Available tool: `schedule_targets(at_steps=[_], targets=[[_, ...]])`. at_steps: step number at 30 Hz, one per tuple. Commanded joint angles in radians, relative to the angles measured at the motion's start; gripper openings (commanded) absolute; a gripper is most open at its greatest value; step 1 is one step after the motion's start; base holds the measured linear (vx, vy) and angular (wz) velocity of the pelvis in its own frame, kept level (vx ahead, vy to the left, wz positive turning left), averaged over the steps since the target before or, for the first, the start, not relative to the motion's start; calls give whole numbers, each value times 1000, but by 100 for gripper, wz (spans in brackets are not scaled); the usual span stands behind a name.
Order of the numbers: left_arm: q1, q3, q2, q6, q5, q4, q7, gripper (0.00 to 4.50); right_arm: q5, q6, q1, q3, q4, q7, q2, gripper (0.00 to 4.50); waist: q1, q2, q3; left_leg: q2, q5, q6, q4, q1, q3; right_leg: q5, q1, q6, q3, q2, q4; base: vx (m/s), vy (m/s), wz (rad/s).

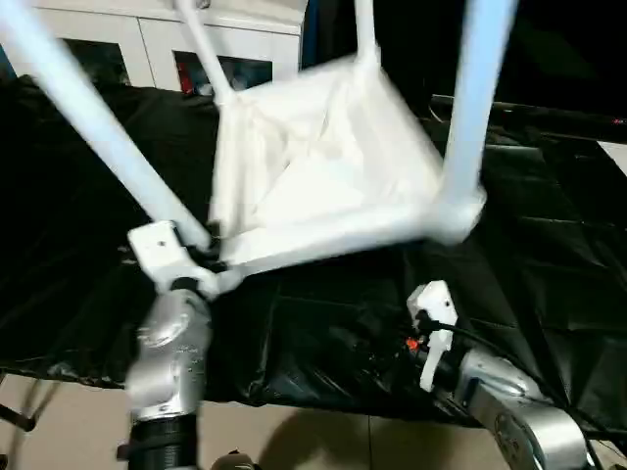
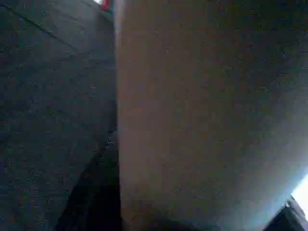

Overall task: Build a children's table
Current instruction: Flip table

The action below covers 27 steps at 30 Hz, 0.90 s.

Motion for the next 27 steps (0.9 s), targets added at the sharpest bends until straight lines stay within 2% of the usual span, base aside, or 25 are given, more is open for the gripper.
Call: schedule_targets(at_steps=[1, 2, 3, 4, 5, 6, 7, 9, 10, 13, 14, 19, 20, 25, 27], targets=[[10, -31, -61, 44, -37, -17, -32, 209, 48, 3, -58, -70, 88, -61, 50, 450, -8, 2, -46, 72, -178, 16, -87, -1, -33, -221, 32, -129, 70, -108, -88, 0, 0, 0], [13, -34, -63, 46, -35, -20, -33, 209, 58, -3, -72, -80, 109, -64, 62, 450, -12, 4, -46, 72, -178, 14, -87, -2, -33, -224, 31, -136, 70, -108, -89, 0, 0, 0], [21, -50, -64, 48, -27, -24, -40, 209, 100, -29, -116, -113, 168, -56, 101, 450, -15, 6, -46, 74, -182, 13, -88, -1, -34, -221, 30, -145, 70, -110, -87, 0, 0, 0], [23, -55, -65, 47, -24, -24, -42, 209, 121, -35, -130, -126, 184, -47, 115, 450, -14, 6, -49, 74, -178, 16, -85, 2, -32, -209, 31, -148, 70, -109, -87, 0, 0, 0], [24, -64, -67, 42, -13, -18, -40, 209, 172, -47, -178, -165, 229, -42, 152, 450, -11, 5, -50, 76, -147, 20, -85, 2, -32, -162, 31, -153, 71, -108, -80, 0, 0, 0], [24, -65, -67, 43, -12, -19, -37, 209, 178, -48, -188, -173, 238, -42, 159, 450, -12, 7, -52, 77, -131, 23, -84, 1, -32, -133, 32, -161, 71, -108, -75, 0, 0, 0], [26, -68, -70, 43, -11, -20, -34, 209, 189, -47, -202, -185, 249, -38, 167, 450, -9, 10, -56, 77, -87, 28, -79, 2, -30, -63, 33, -171, 70, -105, -66, 0, 0, 0], [28, -74, -73, 44, -12, -22, -31, 209, 210, -44, -233, -206, 284, -34, 180, 450, -6, 8, -60, 74, -14, 50, -73, -2, -27, 61, 37, -199, 69, -104, -51, 0, 0, 0], [29, -82, -68, 44, -17, -23, -30, 209, 219, -51, -258, -220, 318, -39, 189, 450, -5, 8, -61, 74, -4, 54, -72, -4, -28, 77, 39, -203, 68, -105, -49, 0, 0, 0], [33, -93, -63, 45, -24, -25, -26, 209, 243, -61, -303, -252, 378, -50, 209, 450, -4, 8, -64, 72, -8, 64, -69, -4, -24, 78, 38, -218, 68, -108, -48, 0, 0, 0], [37, -102, -60, 48, -16, -29, -32, 209, 264, -68, -352, -292, 445, -73, 233, 450, -6, 5, -61, 72, -15, 69, -70, -5, -22, 67, 35, -226, 68, -107, -48, 0, 0, 0], [52, -112, -67, 45, 4, -34, -42, 209, 292, -79, -427, -349, 559, -107, 260, 450, -5, 6, -58, 75, -40, 49, -73, -4, -21, -2, 34, -217, 67, -108, -53, 0, 0, 0], [66, -122, -73, 39, 12, -41, -41, 209, 320, -74, -454, -377, 601, -122, 269, 450, -8, -5, -59, 75, -39, 49, -74, -5, -21, -5, 36, -212, 66, -107, -53, 0, 0, 0], [110, -170, -79, 3, 48, -54, -44, 209, 364, -55, -505, -437, 690, -163, 280, 450, -13, -13, -59, 74, -26, 53, -74, -6, -19, -25, 35, -199, 67, -111, -52, 0, 0, 0], [130, -199, -79, -21, 71, -53, -45, 209, 371, -48, -530, -456, 735, -166, 281, 415, -17, -11, -61, 73, -14, 56, -73, -7, -19, -12, 35, -201, 65, -109, -50, 0, 0, 0]])
